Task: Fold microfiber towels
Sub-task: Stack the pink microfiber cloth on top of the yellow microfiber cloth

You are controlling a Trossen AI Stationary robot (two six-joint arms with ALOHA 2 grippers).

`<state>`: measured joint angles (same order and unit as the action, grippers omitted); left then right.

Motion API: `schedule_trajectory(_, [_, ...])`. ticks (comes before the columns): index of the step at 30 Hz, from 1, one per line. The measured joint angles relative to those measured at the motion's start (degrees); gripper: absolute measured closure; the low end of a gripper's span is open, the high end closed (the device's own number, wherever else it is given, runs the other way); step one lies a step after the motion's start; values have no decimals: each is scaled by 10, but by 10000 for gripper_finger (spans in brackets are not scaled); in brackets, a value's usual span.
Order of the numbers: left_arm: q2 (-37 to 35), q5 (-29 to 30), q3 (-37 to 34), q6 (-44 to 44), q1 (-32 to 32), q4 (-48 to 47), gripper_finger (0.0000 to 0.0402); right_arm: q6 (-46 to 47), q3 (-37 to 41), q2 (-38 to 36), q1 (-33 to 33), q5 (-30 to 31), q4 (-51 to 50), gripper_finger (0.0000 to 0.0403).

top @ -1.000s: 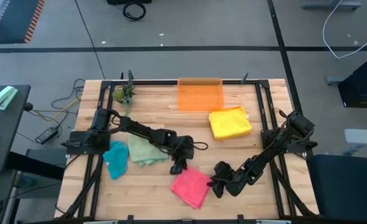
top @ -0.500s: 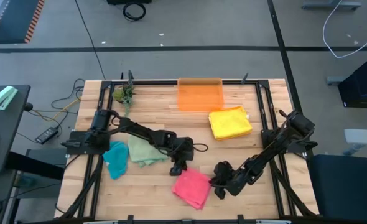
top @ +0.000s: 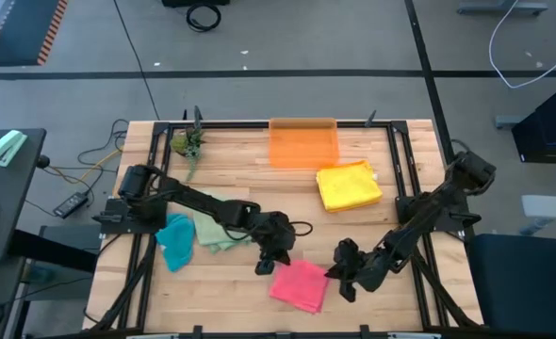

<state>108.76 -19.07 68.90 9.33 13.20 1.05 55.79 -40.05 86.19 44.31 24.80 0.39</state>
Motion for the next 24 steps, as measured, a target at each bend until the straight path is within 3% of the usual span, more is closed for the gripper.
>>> schedule_trajectory(4, [-10,42,0,23,25,83,395,-39,0,-51,26,0,-30,400])
schedule_trajectory(7, [-10,129,2,36,42,143,396,-92,0,-95,42,5,-69,401])
schedule_trajectory(11, [-10,226,31,24,51,155,395,-178,0,-164,59,9,-135,401])
schedule_trajectory(17, [-10,294,106,-72,39,137,396,-310,0,-296,64,60,-257,402])
schedule_trajectory(24, [-9,309,180,-142,-36,23,396,-445,-71,-438,61,173,-490,402])
